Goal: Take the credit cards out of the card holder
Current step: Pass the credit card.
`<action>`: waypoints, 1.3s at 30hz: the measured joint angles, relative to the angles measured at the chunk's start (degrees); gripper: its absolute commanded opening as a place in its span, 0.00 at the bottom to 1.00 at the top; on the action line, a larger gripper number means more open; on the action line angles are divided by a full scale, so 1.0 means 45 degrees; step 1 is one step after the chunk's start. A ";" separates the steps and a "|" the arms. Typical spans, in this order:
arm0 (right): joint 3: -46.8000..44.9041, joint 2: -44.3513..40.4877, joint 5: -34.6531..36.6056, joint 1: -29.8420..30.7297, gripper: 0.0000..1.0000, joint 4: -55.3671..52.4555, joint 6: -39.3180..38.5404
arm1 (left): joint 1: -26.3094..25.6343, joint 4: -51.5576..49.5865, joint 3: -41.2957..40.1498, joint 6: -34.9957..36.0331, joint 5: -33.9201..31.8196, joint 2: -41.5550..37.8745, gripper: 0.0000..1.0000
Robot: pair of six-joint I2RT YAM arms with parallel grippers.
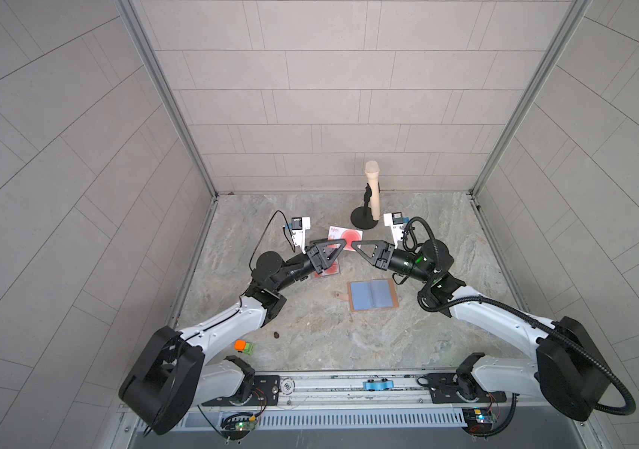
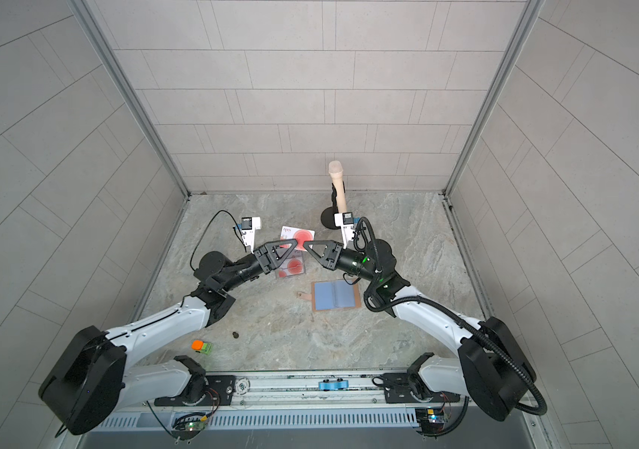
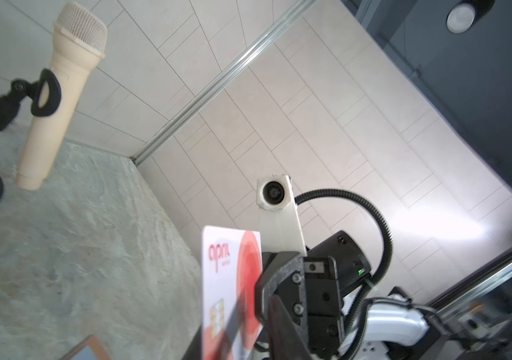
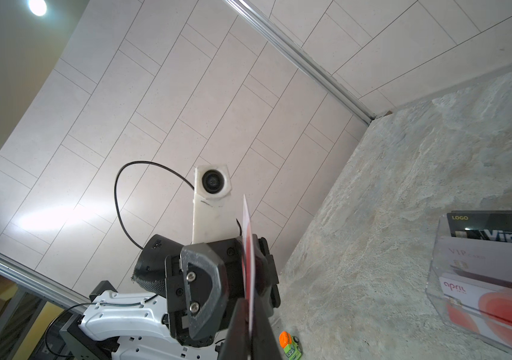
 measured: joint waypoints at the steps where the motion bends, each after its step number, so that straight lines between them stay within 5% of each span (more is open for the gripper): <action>1: 0.0160 -0.0141 -0.0160 -0.0029 0.00 -0.0612 -0.0393 | 0.0005 -0.0879 0.0068 0.0500 0.0146 -0.0408 0.56; 7: 0.1263 -0.1054 -0.1413 -0.0340 0.00 -0.4109 -0.3026 | 0.0461 -0.7116 0.2040 0.4639 0.0743 -0.2618 0.70; 12: 0.2351 -0.1297 -0.2555 -0.0389 0.00 -0.7830 -0.5877 | 0.1394 -1.1953 0.4255 0.8150 0.1972 -0.3007 0.69; 21: 0.4114 -0.0617 -0.4493 -0.0345 0.00 -1.4163 -1.0885 | 0.1413 -1.8438 0.6552 1.3299 0.4313 -0.1778 0.64; 30: 0.5649 0.1200 -0.5994 0.0214 0.00 -1.7024 -1.3687 | 0.1413 -2.1046 0.7091 1.5154 0.6023 -0.0549 0.49; 39: 0.6246 0.1409 -0.6300 0.0257 0.00 -1.7758 -1.4498 | 0.1413 -2.2197 0.7159 1.5727 0.6523 -0.0146 0.42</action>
